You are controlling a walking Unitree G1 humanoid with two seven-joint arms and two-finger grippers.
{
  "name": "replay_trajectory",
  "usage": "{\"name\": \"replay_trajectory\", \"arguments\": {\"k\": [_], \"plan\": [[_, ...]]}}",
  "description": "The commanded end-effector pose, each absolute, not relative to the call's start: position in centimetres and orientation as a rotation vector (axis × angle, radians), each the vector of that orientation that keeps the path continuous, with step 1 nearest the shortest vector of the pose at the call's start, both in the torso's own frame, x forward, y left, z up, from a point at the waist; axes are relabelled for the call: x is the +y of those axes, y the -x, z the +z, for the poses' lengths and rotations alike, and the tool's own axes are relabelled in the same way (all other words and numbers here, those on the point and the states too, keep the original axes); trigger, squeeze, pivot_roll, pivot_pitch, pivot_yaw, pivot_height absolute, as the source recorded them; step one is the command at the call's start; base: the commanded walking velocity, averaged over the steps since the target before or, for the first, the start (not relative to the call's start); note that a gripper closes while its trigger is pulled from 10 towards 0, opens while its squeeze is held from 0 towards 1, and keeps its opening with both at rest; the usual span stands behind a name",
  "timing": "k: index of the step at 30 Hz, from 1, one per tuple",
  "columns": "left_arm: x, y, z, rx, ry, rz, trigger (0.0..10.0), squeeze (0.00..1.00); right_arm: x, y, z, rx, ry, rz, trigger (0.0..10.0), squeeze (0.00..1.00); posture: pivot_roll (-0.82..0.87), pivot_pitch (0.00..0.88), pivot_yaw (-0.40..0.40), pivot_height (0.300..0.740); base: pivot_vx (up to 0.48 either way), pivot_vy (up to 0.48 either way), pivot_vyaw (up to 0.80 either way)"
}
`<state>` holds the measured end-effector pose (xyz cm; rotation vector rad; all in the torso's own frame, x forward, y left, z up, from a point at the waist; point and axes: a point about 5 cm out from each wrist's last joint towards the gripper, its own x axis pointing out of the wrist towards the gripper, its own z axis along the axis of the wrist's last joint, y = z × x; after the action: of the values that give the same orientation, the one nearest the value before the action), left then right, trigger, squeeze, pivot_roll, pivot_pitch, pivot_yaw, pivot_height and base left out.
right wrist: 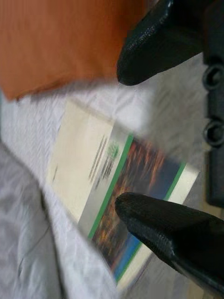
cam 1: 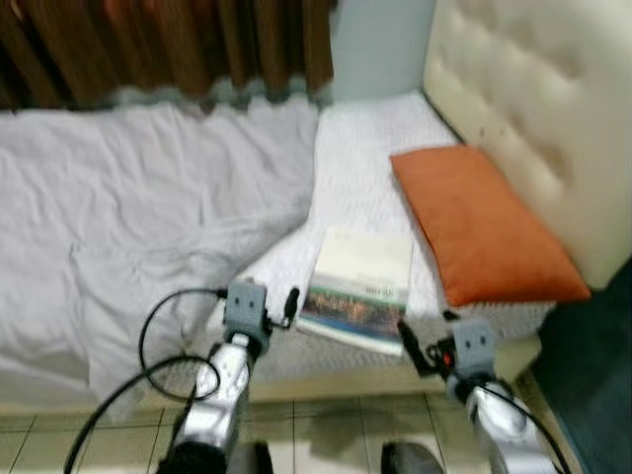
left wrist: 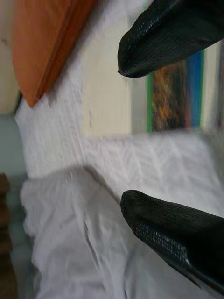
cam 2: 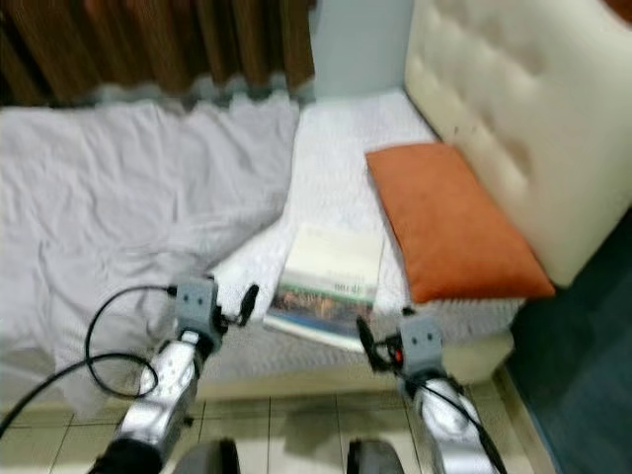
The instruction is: Clean up the room
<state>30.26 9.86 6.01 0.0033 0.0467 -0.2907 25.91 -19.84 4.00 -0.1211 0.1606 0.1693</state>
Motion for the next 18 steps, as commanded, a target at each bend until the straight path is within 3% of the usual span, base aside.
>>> {"name": "replay_trajectory", "arguments": {"k": [1,18], "plan": [[10.6,-30.3,6.1,0.043,-0.02,-0.28,10.0,0.0,-19.4,-26.4,4.6,0.136,0.103,0.179,10.0,0.0,-0.15,0.04,0.037,0.615,0.48,0.0,0.0],[10.5,-29.9,6.0,0.045,0.007,-0.268,10.0,0.0,-18.0,-26.7,5.6,0.107,0.068,0.246,10.0,0.0,-0.14,0.065,0.036,0.615,0.48,0.0,0.0]]}}
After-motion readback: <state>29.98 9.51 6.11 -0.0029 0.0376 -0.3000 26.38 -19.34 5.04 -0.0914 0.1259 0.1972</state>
